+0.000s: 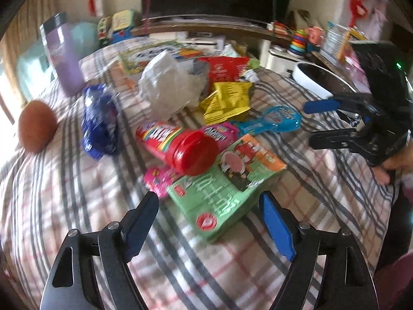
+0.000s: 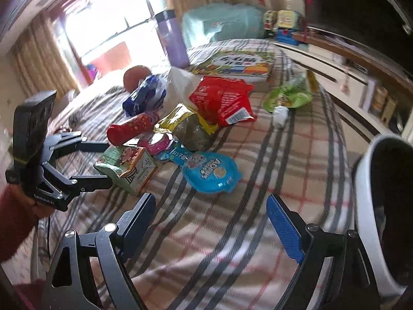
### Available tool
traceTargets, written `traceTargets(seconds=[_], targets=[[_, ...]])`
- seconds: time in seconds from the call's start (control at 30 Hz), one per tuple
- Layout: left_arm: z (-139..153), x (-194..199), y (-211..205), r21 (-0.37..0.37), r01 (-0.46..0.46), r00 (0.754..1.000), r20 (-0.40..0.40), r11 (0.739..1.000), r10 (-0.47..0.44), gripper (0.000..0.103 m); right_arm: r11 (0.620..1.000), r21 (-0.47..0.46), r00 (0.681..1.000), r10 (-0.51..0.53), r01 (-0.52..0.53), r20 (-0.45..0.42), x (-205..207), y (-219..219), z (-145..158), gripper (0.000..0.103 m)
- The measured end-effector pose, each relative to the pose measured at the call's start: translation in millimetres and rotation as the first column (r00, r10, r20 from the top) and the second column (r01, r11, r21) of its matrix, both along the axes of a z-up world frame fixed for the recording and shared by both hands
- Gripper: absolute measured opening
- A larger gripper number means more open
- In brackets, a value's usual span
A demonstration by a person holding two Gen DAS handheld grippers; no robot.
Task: Collect trash
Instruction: 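Grasp the green drink carton with the left tool while the right tool grasps the blue candy pack, then carry the green carton and blue candy pack over the bin opening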
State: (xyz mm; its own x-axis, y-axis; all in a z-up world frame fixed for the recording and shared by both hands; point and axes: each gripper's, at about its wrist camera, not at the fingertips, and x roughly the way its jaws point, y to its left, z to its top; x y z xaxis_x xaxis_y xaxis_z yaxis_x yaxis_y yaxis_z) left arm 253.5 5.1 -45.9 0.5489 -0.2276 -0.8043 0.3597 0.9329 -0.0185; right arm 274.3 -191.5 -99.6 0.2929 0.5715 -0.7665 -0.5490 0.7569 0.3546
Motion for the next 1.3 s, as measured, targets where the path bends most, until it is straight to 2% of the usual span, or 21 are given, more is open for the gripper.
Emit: traceTargets(seconds=[0.13,0.33,0.4,0.43,0.47,0.67,0.8,0.93,1.07,1.3], targets=[[-7,7,-5,-0.009,0.046,0.999,-0.009,0.999,-0.046,0.08,0.998,-0.027,0.999,0.053,-0.053,0.013,9,12,-6,0.089],[-13,5,-16,0.031,0.078,0.997,0.016,0.997,-0.078,0.078,0.995,-0.049,0.996,0.088,-0.088,-0.008,26,26,-17,0.088],[-13,1,-20,0.039,0.082,0.996,0.023,0.996,-0.083,0.072,0.994,-0.056,0.996,0.093,-0.093,0.004,28,28,-16,0.083],[-13,0,-22,0.04,0.083,0.996,0.023,0.996,-0.084,0.067,0.994,-0.061,0.996,0.093,-0.092,0.008,27,29,-16,0.074],[-13,-2,-23,0.039,0.079,0.997,0.021,0.996,-0.08,0.066,0.994,-0.069,0.996,0.091,-0.091,0.01,27,29,-16,0.059],[-10,-12,-33,0.027,0.031,1.0,-0.001,0.999,-0.031,0.06,0.995,-0.078,0.998,0.061,-0.06,0.01,15,19,-15,0.054],[-7,-21,-42,0.02,-0.046,0.999,-0.015,0.999,0.046,0.057,0.998,-0.07,1.0,-0.007,0.007,-0.003,3,3,-12,0.054],[-3,-31,-48,-0.034,-0.109,0.994,-0.03,0.994,0.108,0.056,0.993,-0.033,0.993,-0.117,0.116,-0.035,-11,-22,-8,0.053],[-2,-39,-60,-0.081,-0.152,0.988,-0.045,0.985,0.148,0.056,0.978,0.003,0.978,-0.206,0.207,-0.043,-28,-43,1,0.053],[6,-49,-84,-0.14,-0.182,0.983,-0.017,0.973,0.182,0.056,0.939,0.046,0.939,-0.338,0.341,-0.056,-50,-70,7,0.053]])
